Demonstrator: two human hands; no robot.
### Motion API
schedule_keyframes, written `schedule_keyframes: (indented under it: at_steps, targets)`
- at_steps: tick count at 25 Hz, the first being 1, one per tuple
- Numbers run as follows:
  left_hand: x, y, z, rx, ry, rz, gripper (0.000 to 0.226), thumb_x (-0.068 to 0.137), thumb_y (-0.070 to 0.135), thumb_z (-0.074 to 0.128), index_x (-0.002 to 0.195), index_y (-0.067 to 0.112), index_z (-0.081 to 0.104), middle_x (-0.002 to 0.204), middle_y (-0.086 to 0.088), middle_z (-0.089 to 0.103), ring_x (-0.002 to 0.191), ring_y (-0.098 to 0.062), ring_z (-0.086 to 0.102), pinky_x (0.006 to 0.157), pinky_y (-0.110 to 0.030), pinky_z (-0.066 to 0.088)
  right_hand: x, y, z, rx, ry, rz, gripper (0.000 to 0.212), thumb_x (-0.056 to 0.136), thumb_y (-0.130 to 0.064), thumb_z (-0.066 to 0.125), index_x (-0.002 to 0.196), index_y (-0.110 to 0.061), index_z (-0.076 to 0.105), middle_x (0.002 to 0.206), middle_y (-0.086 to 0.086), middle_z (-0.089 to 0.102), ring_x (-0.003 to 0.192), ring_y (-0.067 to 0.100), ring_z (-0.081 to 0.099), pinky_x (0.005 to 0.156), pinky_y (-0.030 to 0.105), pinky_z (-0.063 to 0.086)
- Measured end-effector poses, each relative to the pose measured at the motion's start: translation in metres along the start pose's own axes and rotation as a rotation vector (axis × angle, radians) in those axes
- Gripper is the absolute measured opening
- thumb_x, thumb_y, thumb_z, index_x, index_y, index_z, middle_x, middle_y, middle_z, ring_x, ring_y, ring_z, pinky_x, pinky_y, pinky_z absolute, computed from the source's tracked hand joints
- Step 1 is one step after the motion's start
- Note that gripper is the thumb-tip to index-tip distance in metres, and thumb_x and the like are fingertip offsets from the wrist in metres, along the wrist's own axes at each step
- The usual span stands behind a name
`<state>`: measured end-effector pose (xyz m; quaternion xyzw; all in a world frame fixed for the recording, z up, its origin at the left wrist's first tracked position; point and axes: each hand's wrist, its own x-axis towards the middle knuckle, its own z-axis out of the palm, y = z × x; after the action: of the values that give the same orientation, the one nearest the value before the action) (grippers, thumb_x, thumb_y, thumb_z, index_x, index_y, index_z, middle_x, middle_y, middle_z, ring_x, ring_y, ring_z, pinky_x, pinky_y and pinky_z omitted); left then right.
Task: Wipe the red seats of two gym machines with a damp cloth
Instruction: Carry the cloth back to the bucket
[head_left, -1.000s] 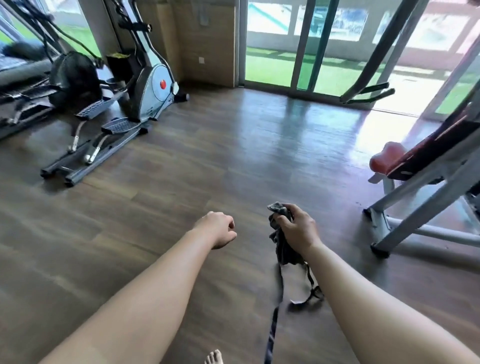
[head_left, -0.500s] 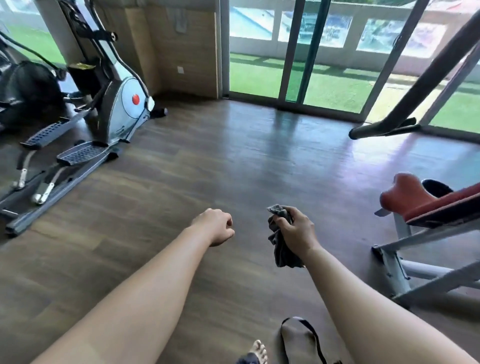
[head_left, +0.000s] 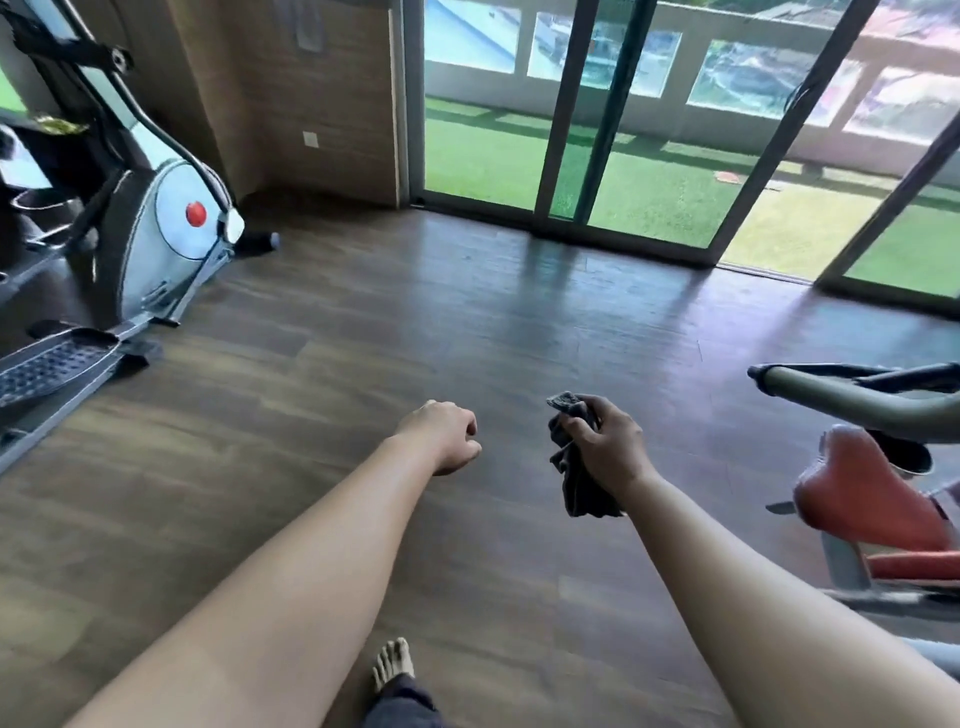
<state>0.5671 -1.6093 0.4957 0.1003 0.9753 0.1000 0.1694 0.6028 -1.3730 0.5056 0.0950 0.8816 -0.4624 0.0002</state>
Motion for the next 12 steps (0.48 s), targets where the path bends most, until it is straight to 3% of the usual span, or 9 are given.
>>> schedule_keyframes:
  at_steps: [7,12]
  targets:
    - [0.21,-0.032,-0.096,0.135,-0.065,0.118,0.04,0.093,0.046,0.056,0.129,0.032,0.065,0.132,0.001,0.066,0.129,-0.027,0.055,0.103,-0.037,0.049,0.189,-0.032,0.017,0.104,0.131,0.117,0.033,0.076,-0.04,0.063,0.108,-0.044,0.066,0.088,-0.007,0.077,0.083,0.024,0.075,0.084,0.043,0.061]
    - [0.368,-0.005,-0.137,0.163,-0.08,0.176,0.042,0.09,0.047,0.056,0.129,0.033,0.066,0.128,0.003,0.069,0.126,-0.026,0.057,0.103,-0.04,0.051,0.327,-0.024,-0.009,0.14,0.173,0.14,0.033,0.078,-0.039,0.063,0.111,-0.04,0.067,0.086,-0.009,0.077,0.081,0.017,0.075,0.082,0.033,0.059]
